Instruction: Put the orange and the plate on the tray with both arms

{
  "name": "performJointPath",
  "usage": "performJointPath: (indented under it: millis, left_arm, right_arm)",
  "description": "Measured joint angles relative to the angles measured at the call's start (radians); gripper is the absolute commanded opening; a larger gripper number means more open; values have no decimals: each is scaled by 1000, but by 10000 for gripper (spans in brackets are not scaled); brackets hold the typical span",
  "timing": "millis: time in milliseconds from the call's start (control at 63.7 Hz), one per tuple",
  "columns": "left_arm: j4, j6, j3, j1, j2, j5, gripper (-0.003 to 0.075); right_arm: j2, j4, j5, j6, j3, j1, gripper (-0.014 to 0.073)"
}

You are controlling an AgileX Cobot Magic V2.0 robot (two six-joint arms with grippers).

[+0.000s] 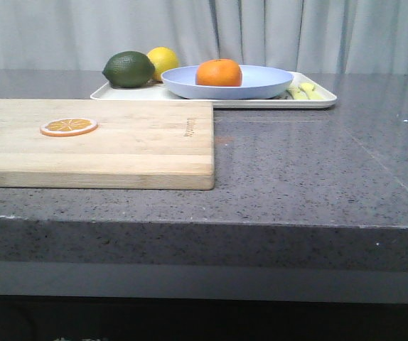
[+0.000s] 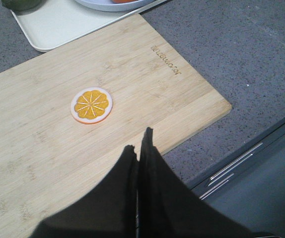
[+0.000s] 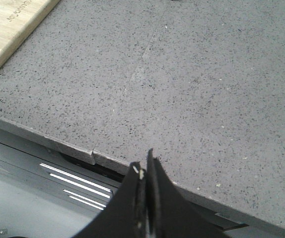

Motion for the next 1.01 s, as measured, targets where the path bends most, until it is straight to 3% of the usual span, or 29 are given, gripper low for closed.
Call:
performJointPath:
  millis: [361, 518, 738, 1005]
  left_arm:
    - [0, 0, 39, 22, -61, -28, -20]
    - [29, 0, 165, 145, -243, -213, -20]
    - [44, 0, 468, 317, -543, -478, -20]
    - [-132, 0, 821, 415, -789, -732, -20]
  right_arm:
    - [0, 0, 0, 0, 0, 0, -66]
    - [0, 0, 0, 0, 0, 0, -66]
    - [0, 0, 0, 0, 0, 0, -66]
    - [0, 0, 0, 2, 0, 0, -66]
